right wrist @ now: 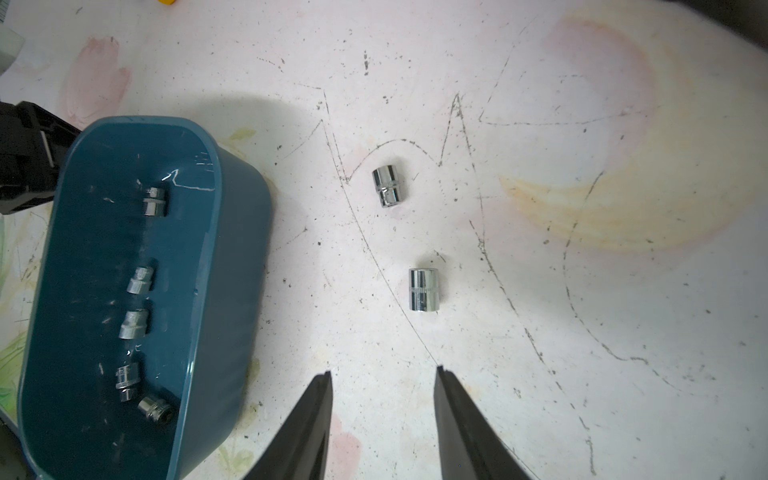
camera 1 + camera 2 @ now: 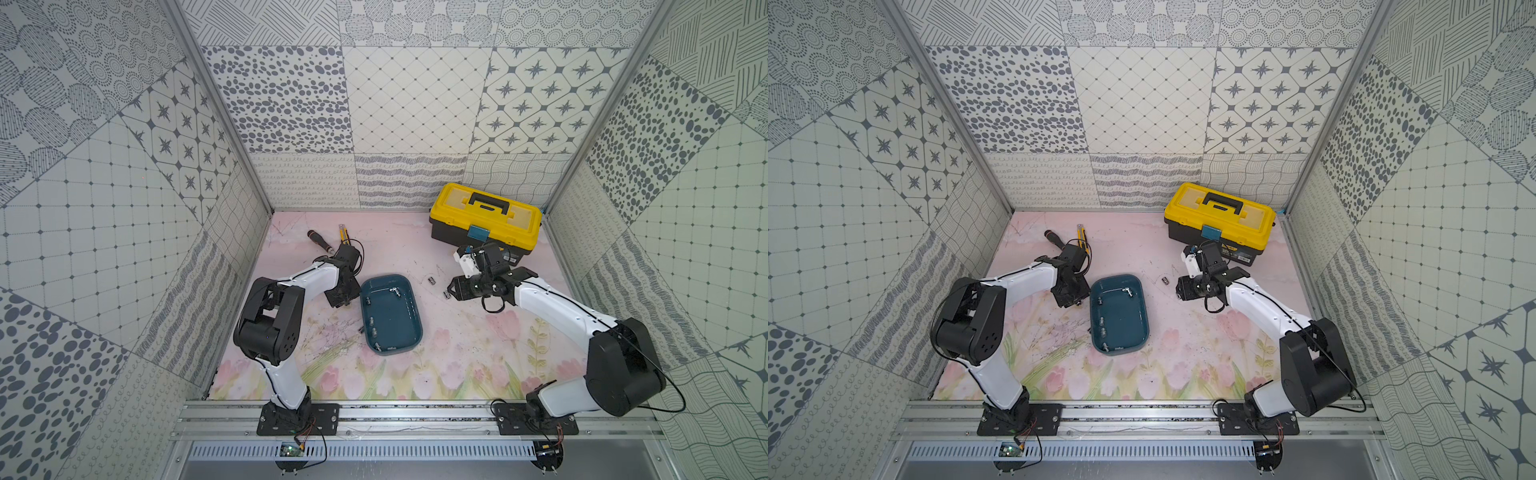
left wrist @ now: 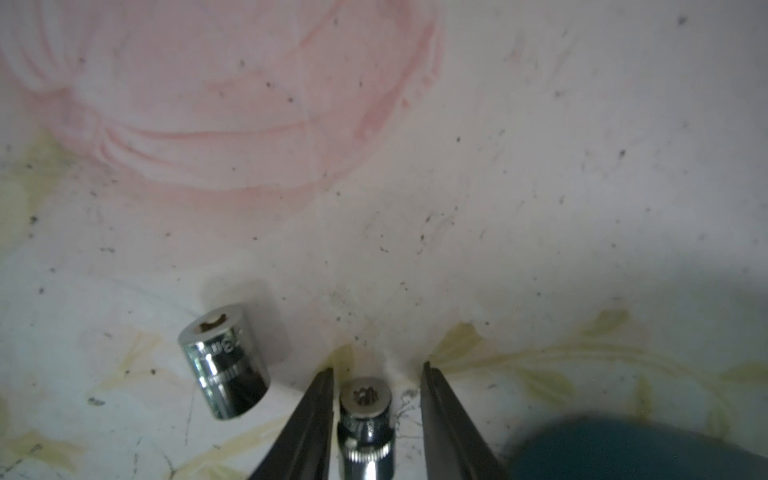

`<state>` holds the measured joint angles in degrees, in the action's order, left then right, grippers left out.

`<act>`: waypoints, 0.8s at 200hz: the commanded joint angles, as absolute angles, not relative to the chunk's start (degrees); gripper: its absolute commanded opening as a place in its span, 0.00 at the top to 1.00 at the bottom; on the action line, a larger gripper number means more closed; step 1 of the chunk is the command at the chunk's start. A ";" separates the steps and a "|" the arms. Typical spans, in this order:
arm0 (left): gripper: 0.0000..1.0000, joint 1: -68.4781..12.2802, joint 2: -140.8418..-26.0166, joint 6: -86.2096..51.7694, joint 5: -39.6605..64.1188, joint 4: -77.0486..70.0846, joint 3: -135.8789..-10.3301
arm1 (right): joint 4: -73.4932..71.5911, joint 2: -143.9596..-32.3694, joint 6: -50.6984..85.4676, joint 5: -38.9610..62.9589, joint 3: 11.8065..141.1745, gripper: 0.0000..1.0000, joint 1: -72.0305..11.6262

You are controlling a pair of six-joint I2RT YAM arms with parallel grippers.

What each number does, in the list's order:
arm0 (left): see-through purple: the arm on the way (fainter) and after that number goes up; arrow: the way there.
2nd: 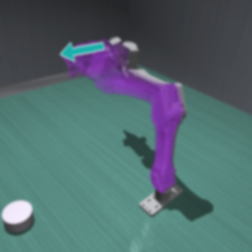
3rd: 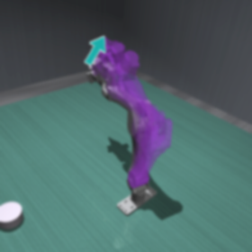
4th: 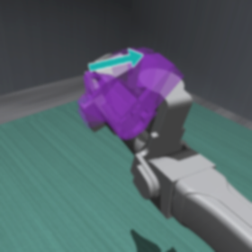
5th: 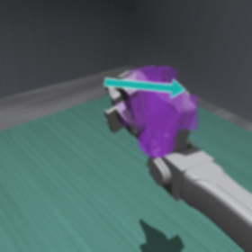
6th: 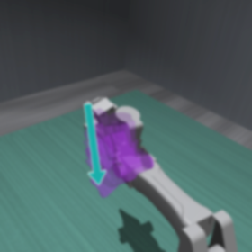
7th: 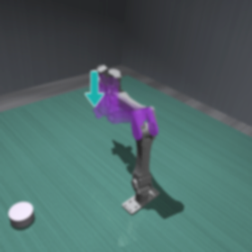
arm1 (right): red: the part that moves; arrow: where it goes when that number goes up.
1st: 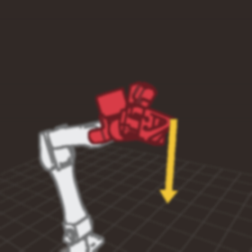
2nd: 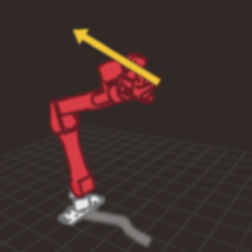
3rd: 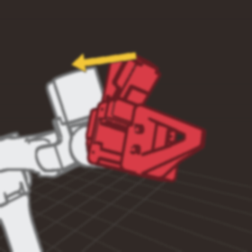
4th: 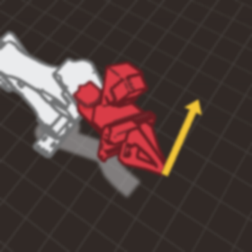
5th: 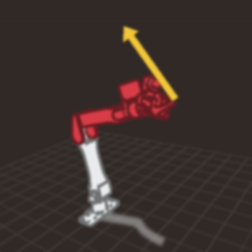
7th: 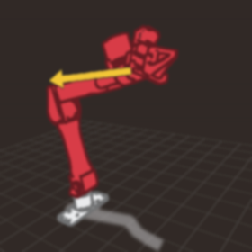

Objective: Take out the socket from the storage box
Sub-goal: Place the socket head at the center of the board.

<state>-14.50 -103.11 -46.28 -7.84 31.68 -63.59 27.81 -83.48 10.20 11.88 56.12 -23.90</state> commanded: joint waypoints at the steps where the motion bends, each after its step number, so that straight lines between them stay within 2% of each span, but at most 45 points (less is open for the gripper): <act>1: 0.60 -14.03 -103.58 -45.34 -7.14 31.24 -63.89 | 24.76 -81.89 11.61 13.53 55.85 0.55 -23.89; 57: 0.57 -14.05 -99.75 -44.56 -7.08 34.03 -64.42 | 23.49 -81.01 13.68 14.64 57.15 0.52 -25.46; 106: 0.56 -13.96 -94.10 -43.31 -7.82 38.83 -65.82 | 20.82 -80.81 17.00 13.04 59.06 0.50 -30.74; 160: 0.54 -13.60 -85.07 -41.52 -7.62 43.20 -66.79 | 14.34 -82.90 25.18 2.91 61.49 0.47 -41.36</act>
